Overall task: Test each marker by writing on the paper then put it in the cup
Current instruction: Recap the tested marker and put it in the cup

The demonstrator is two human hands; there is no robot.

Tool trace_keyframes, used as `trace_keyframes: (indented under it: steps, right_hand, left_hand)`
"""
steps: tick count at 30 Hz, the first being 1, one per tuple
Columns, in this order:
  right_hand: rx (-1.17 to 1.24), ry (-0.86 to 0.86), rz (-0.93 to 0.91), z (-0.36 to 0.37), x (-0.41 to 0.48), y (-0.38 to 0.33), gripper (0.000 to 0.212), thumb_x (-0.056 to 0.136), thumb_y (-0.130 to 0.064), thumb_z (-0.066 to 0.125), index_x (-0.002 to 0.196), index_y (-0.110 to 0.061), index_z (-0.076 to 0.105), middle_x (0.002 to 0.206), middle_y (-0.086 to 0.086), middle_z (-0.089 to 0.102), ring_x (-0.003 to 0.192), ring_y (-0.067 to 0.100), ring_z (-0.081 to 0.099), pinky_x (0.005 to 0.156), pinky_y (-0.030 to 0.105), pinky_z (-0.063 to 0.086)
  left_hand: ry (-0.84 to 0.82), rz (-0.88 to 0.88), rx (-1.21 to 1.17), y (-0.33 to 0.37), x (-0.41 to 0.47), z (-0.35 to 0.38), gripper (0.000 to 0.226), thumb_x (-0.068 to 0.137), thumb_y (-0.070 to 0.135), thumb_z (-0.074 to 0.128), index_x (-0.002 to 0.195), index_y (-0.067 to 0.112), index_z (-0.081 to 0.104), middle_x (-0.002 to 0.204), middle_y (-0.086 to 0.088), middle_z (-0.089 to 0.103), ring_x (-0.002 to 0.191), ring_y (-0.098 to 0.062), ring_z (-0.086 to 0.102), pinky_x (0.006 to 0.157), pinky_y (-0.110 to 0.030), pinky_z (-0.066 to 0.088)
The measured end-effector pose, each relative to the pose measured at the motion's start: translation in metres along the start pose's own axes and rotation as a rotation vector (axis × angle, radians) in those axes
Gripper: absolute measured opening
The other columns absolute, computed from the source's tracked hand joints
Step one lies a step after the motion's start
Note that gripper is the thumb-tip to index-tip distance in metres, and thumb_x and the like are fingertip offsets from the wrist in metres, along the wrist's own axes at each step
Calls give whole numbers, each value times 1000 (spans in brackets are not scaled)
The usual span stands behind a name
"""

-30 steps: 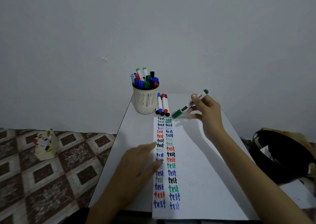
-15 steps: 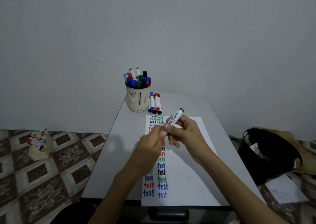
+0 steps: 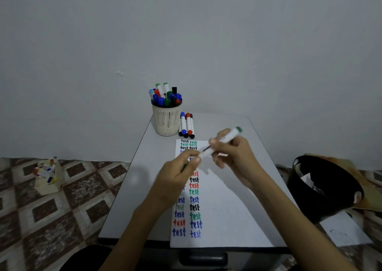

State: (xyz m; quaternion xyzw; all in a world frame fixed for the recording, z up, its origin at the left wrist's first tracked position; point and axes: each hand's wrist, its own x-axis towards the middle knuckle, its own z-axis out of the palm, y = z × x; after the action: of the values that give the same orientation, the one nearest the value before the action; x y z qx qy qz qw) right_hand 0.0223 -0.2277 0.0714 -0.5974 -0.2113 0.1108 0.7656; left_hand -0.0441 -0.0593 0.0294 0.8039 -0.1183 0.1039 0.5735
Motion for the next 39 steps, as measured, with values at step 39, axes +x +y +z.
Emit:
trace_keyframes:
  steps: [39]
  right_hand:
    - [-543,255,-19,-20,144,88,36,71,11,66,60,-13,42,59,3,46,54,11,45,47,12,42]
  left_hand:
    - [-16,86,789,-64,17,-21,52,87,52,14,123,36,47,129,16,41,121,2,28,93,-21,10]
